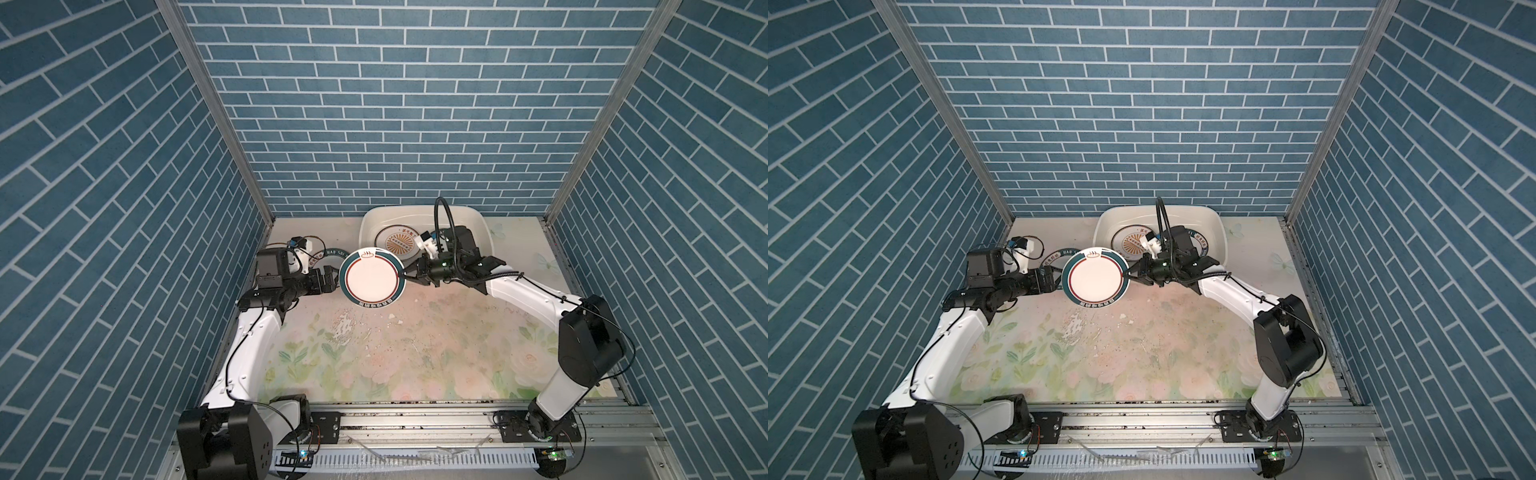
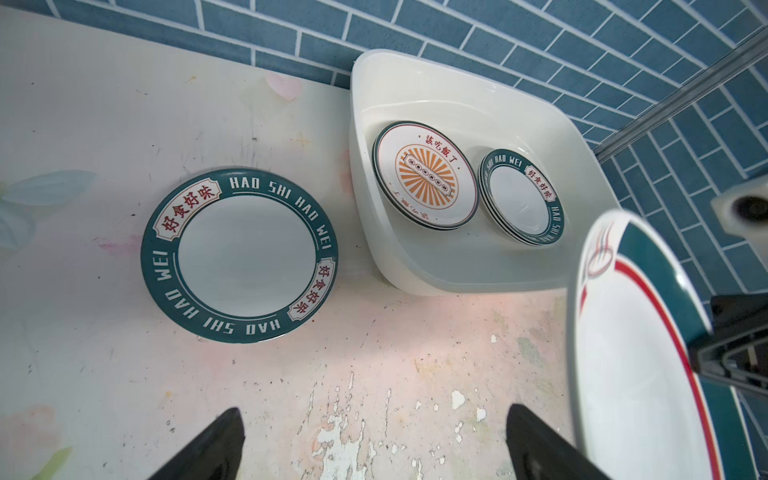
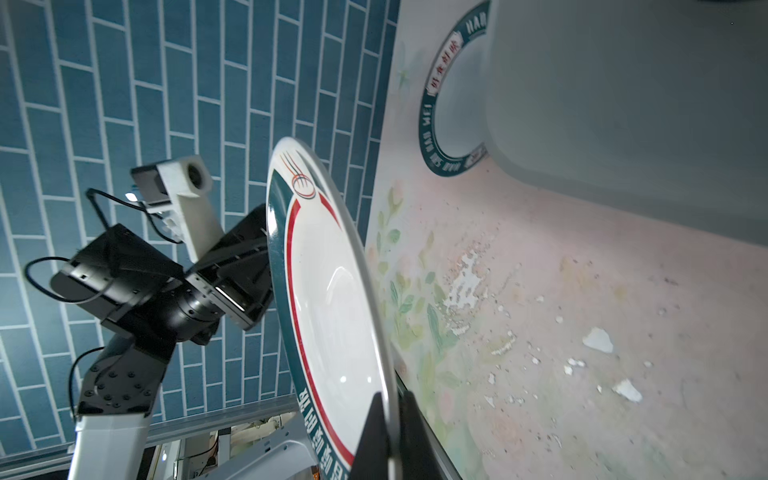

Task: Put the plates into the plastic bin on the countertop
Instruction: 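Tilt the red-ringed plate up with the right gripper while the left draws back, then carry the red-ringed plate into the bin and lower it with the right gripper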

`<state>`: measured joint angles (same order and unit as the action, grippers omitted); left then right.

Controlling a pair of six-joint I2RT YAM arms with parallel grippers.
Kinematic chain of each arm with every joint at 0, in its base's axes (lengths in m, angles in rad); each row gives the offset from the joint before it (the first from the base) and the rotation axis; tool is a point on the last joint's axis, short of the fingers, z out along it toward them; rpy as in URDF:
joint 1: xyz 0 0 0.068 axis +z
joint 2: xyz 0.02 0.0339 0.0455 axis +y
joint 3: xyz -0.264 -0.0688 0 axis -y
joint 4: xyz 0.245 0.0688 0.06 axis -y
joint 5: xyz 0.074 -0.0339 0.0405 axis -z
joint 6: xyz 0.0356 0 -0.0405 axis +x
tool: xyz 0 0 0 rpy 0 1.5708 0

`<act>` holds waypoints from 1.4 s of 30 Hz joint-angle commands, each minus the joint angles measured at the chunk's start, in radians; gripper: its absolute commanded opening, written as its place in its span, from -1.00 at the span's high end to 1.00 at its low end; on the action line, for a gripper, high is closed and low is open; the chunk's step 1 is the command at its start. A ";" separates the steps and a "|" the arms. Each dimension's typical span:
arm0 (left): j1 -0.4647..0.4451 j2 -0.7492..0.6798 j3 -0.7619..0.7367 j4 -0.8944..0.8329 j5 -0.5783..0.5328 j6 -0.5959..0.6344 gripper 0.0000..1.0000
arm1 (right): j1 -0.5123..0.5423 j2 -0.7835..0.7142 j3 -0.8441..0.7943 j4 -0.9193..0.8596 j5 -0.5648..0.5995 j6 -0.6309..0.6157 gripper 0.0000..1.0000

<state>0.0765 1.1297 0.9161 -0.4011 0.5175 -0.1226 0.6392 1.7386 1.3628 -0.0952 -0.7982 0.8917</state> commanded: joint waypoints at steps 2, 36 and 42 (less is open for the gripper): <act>0.012 -0.030 0.008 -0.008 0.040 0.014 -0.99 | -0.030 0.136 0.217 -0.131 -0.075 -0.078 1.00; 0.016 0.097 0.058 0.010 0.197 -0.025 -0.99 | -0.279 0.834 1.012 -0.504 0.206 -0.334 1.00; 0.016 0.108 0.058 0.012 0.194 -0.020 -0.99 | -0.281 0.860 1.016 -0.477 0.217 -0.321 1.00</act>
<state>0.0875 1.2259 0.9493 -0.3874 0.7013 -0.1486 0.3634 2.5828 2.3470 -0.5755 -0.5945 0.5961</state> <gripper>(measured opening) 0.995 0.067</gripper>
